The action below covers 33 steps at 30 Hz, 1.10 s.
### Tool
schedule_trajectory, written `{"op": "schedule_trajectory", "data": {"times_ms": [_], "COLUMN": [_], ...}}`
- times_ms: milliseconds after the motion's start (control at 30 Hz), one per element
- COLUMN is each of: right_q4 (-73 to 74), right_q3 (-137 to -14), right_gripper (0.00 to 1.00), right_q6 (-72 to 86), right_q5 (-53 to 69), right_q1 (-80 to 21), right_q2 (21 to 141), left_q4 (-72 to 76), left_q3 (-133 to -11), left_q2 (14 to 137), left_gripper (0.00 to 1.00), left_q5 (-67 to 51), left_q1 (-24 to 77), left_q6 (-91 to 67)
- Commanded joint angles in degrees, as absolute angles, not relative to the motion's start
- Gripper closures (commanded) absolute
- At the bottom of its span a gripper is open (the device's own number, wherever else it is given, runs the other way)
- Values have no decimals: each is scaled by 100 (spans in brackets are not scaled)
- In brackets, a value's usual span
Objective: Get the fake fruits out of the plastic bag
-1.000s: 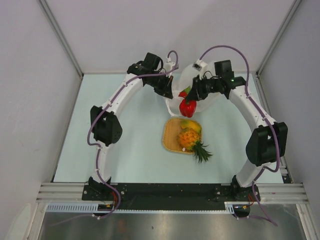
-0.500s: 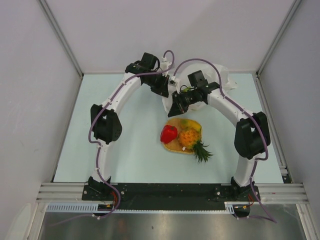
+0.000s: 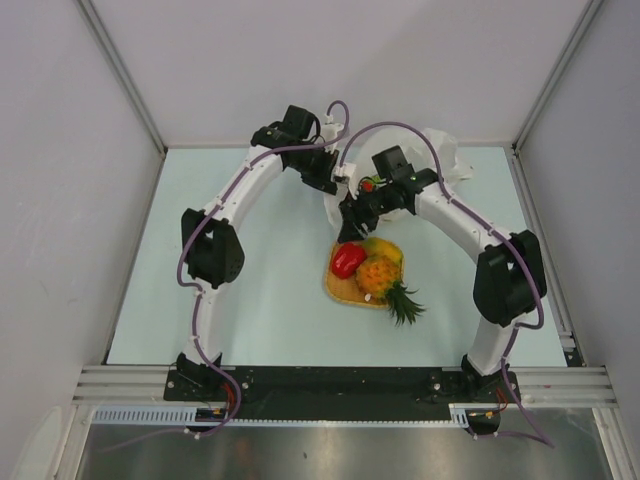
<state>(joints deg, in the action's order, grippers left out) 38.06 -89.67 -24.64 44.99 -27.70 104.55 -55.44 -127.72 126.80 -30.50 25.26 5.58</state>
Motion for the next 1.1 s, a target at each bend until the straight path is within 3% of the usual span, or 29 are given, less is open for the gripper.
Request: {"op": "schedule_trajectory", "data": {"times_ms": [0, 33, 67, 533, 1067], "right_q4": [4131, 4140, 4114, 3094, 2558], "right_q3": [-8466, -8368, -8280, -7849, -7849], "right_gripper": [20, 3, 0, 0, 3], "right_q6": [-3655, -3822, -4023, -4877, -5212], "right_q5": [4017, 3895, 3650, 1258, 492], "right_q1": [-3076, -3259, -3348, -4219, -4236], "right_q2": [9844, 9809, 9730, 10283, 10687], "left_q4": [-5441, -5440, -5449, -5475, -5476], "left_q3": [-13034, -13025, -13034, -12964, -12920], "left_q2": [12463, 12463, 12463, 12287, 12322], "left_gripper": [100, 100, 100, 100, 100], "left_q5": [-3023, -3023, -3023, -2971, -2971], "left_q1": [2496, 2487, 2487, 2487, 2496], "left_q6": [580, 580, 580, 624, 624]}}
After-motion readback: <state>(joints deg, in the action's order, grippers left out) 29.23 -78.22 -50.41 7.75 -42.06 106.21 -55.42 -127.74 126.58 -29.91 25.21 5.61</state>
